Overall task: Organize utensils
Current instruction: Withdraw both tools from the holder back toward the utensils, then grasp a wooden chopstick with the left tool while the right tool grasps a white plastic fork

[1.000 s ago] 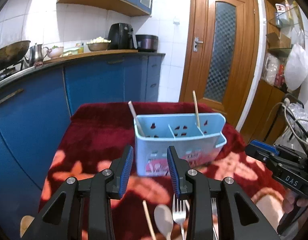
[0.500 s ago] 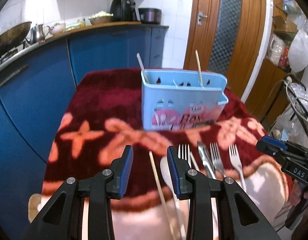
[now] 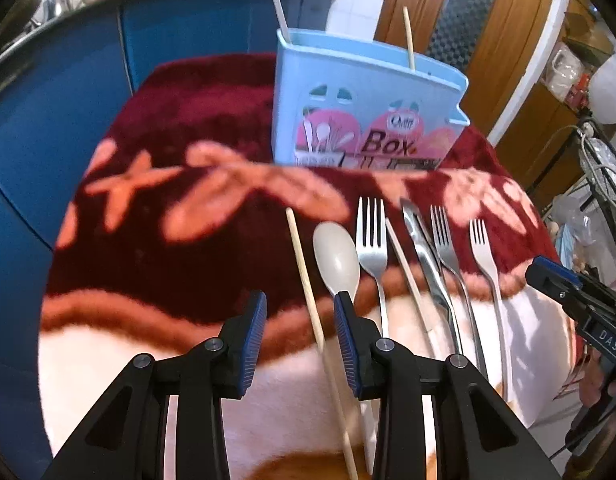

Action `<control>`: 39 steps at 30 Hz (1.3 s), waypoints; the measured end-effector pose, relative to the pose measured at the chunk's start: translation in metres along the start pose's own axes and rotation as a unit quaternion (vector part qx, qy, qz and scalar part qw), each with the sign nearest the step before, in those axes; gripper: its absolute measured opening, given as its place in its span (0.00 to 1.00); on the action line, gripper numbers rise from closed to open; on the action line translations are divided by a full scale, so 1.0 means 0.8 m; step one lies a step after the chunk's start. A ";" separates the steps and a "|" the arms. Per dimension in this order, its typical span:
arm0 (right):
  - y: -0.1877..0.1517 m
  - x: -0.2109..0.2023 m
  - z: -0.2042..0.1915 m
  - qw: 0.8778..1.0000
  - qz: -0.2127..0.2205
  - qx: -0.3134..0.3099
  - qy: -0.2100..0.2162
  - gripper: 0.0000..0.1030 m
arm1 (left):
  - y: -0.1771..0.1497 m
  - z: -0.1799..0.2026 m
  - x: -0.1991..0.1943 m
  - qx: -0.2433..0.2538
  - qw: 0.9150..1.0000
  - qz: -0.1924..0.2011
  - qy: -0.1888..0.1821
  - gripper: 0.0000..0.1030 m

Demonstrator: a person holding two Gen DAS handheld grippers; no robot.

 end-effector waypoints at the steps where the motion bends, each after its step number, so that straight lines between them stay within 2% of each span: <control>1: -0.001 0.001 0.001 1.000 -0.002 0.000 0.000 0.36 | -0.001 0.001 0.002 0.000 1.000 -0.004 -0.002 0.35; 4: -0.005 0.003 0.003 1.000 -0.006 0.000 -0.001 0.36 | -0.005 0.005 0.009 0.003 1.000 -0.018 -0.007 0.35; 18: -0.010 0.018 0.002 0.999 -0.038 0.001 0.004 0.36 | 0.002 -0.006 0.020 -0.016 0.999 -0.029 -0.010 0.34; 21: -0.012 0.021 -0.003 0.999 -0.050 -0.001 0.008 0.36 | 0.005 -0.006 0.023 -0.012 0.999 -0.031 -0.012 0.28; 23: -0.013 0.023 -0.007 0.998 -0.062 0.000 0.013 0.36 | 0.006 -0.006 0.024 -0.011 0.999 -0.033 -0.016 0.18; 26: -0.016 0.029 -0.012 0.996 -0.083 0.000 0.018 0.36 | 0.006 -0.002 0.025 -0.022 0.998 -0.044 -0.042 0.07; 33: -0.022 0.046 -0.026 0.990 -0.141 0.000 0.022 0.36 | 0.006 -0.008 0.021 -0.046 0.996 -0.035 -0.070 0.04; 39: -0.020 0.063 -0.029 0.984 -0.178 -0.008 0.005 0.36 | 0.009 -0.014 0.013 -0.049 0.996 -0.012 -0.072 0.04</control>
Point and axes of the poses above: each gripper's, at about its wrist camera, not at the fingertips, and x roughly the way its jaws point, z to its right, y to its top, the point moved 9 cm from there along x, roughly the way its jaws point, and after that the axes turned 7 degrees about y, right-handed, at the moved point
